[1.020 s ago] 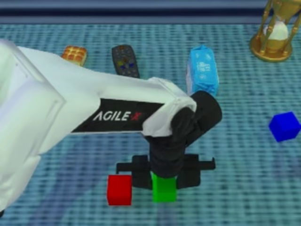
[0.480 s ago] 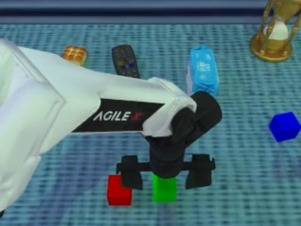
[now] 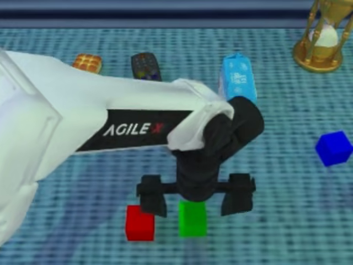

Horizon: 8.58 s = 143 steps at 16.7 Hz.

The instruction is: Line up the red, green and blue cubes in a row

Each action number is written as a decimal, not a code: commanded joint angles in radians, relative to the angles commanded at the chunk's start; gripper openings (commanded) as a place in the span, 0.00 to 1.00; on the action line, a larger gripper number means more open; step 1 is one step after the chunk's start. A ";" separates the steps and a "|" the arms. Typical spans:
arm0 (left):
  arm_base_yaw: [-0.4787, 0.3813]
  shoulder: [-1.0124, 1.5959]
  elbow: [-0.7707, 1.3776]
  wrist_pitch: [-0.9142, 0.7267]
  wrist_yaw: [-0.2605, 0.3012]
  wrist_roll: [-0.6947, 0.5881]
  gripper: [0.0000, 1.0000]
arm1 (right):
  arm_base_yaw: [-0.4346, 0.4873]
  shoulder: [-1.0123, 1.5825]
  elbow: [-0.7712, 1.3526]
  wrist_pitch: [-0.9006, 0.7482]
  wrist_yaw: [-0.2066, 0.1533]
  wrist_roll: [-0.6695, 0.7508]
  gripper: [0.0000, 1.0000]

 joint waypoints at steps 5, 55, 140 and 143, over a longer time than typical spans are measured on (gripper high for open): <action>0.015 -0.066 0.094 -0.165 -0.001 -0.003 1.00 | 0.000 0.000 0.000 0.000 0.000 0.000 1.00; 0.915 -2.076 -1.423 0.910 0.003 0.890 1.00 | 0.091 2.180 1.395 -0.786 0.003 -0.137 1.00; 0.915 -2.076 -1.423 0.910 0.003 0.890 1.00 | 0.712 1.915 1.089 -0.738 0.005 0.733 0.68; 0.915 -2.076 -1.423 0.910 0.003 0.890 1.00 | 0.712 1.915 1.089 -0.738 0.005 0.733 0.90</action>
